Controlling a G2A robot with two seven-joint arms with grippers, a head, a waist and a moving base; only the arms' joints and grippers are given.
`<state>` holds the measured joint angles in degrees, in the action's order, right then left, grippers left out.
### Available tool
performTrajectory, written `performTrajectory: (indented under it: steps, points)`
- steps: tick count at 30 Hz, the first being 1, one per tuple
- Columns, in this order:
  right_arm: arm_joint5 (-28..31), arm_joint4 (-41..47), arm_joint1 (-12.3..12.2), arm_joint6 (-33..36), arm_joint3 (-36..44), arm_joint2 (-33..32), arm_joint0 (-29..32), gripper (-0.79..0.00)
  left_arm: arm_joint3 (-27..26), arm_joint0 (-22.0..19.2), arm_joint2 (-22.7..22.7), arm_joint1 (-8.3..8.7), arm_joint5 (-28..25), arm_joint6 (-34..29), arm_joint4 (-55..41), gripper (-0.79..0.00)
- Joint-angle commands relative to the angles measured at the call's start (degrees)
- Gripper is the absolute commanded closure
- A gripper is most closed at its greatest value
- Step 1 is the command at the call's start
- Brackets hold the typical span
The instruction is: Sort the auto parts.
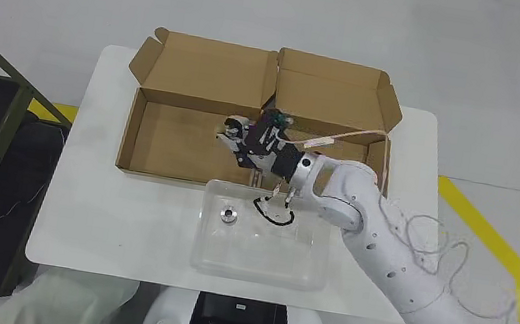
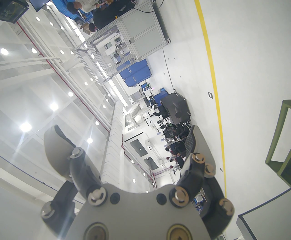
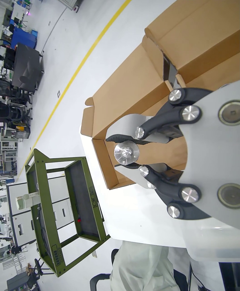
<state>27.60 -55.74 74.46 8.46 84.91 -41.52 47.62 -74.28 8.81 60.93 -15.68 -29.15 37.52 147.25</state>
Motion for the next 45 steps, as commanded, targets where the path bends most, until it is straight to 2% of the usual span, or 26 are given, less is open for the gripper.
performTrajectory:
  steps: [1, 13, 27, 45]
  points:
    - [0.0, 0.8, 0.9, 0.0, -2.3, 1.5, -1.5, 0.000, 0.0, 0.0, 0.0, 0.00, 0.0, 0.0, 0.0, -0.785]
    - [0.2, 5.0, 6.6, 2.5, -14.9, 8.8, -9.2, 0.000, 0.0, 0.0, 0.0, 0.00, 0.0, 0.0, 0.0, -0.785]
    - [0.0, 6.6, 15.5, 6.3, -31.4, 17.3, -16.7, 0.000, 0.0, 0.0, 0.0, 0.00, 0.0, 0.0, 0.0, -0.785]
    - [0.5, 5.8, 25.3, 9.6, -49.3, 21.5, -21.5, 0.000, 0.0, 0.0, 0.0, 0.00, 0.0, 0.0, 0.0, -0.785]
